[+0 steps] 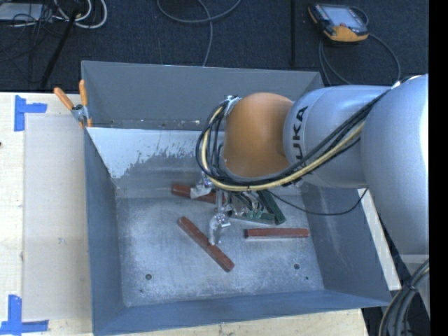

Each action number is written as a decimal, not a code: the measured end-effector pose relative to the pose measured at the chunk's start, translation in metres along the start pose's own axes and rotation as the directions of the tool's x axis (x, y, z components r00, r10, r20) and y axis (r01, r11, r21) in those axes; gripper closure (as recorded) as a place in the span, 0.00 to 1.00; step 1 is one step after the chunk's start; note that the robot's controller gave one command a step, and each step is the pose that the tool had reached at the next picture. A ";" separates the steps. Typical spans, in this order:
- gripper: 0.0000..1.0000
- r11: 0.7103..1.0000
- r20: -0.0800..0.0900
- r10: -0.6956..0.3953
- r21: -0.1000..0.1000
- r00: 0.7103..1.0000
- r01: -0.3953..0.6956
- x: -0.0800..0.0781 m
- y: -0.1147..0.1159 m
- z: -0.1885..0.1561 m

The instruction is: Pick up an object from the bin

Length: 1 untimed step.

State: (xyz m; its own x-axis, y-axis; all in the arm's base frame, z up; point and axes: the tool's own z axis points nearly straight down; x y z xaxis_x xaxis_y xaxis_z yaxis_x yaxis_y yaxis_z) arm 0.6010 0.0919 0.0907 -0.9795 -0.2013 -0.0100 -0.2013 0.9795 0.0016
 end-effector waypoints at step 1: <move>0.00 0.999 -0.011 0.038 -0.002 0.999 -0.038 0.001 -0.042 -0.016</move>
Offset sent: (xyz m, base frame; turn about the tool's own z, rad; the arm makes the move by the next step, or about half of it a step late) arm 0.0129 -0.0276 0.0363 0.0773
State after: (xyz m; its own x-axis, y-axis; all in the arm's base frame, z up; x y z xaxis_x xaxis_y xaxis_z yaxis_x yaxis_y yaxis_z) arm 0.6085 0.0502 0.1066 -0.9865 -0.1635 0.0010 -0.1635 0.9865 0.0038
